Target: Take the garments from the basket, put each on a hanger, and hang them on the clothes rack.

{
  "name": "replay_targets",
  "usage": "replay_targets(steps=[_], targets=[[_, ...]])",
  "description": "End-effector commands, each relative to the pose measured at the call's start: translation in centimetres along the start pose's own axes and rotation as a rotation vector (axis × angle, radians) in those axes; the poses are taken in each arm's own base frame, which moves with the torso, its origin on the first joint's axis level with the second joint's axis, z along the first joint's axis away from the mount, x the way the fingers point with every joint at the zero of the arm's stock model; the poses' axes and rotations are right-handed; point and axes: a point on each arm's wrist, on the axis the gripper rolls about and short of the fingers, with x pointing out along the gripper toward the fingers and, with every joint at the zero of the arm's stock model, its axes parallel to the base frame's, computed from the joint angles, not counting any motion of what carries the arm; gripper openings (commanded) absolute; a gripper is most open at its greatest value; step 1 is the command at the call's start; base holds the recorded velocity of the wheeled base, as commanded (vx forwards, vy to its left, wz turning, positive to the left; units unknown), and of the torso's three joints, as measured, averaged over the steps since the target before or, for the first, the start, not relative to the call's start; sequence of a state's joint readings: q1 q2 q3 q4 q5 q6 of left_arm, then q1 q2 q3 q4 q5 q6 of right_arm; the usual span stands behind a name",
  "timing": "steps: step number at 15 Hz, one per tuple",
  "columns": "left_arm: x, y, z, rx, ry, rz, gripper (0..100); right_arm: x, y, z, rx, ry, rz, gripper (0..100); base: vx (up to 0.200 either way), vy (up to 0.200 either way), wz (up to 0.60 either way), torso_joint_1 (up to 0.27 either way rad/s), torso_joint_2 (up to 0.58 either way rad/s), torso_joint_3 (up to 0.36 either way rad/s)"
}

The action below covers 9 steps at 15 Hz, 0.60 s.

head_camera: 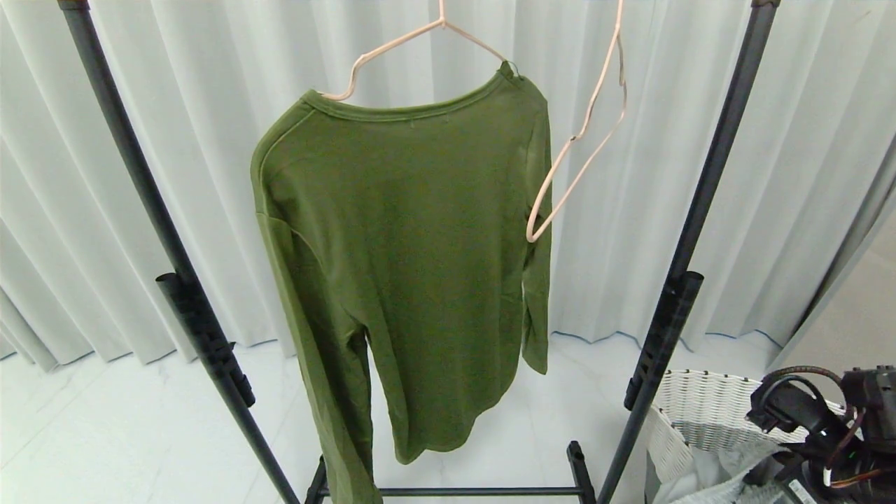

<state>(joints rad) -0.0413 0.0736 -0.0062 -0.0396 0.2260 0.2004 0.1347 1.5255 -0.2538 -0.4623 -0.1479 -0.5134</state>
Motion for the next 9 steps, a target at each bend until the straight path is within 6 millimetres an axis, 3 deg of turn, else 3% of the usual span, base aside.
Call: replay_targets(steps=[1,3,4,5,9], targets=[[0.0,0.0,0.0,-0.002,0.001,-0.001,100,-5.5,-2.6,3.3,0.042,-0.185,-0.090,0,0.000,0.000,0.00,0.000,0.00,0.000],[0.0,0.0,0.0,-0.021,0.001,-0.002,100,-9.3,-3.3,4.5,0.055,-0.265,-0.103,0,-0.200,0.000,0.00,0.002,0.00,0.002],[0.0,0.0,0.0,-0.021,0.001,-0.002,100,-10.1,-3.4,4.6,0.052,-0.282,-0.105,0,-0.200,0.000,0.00,0.002,0.00,-0.002],[0.0,0.0,0.0,-0.019,0.001,-0.002,100,-12.4,-3.5,4.7,0.042,-0.333,-0.105,0,-0.200,0.000,0.00,0.002,0.00,0.002],[0.0,0.0,0.0,-0.057,0.002,-0.003,100,-15.2,-2.9,4.1,0.016,-0.444,-0.092,0,-0.200,0.000,0.00,0.002,0.00,0.004]])
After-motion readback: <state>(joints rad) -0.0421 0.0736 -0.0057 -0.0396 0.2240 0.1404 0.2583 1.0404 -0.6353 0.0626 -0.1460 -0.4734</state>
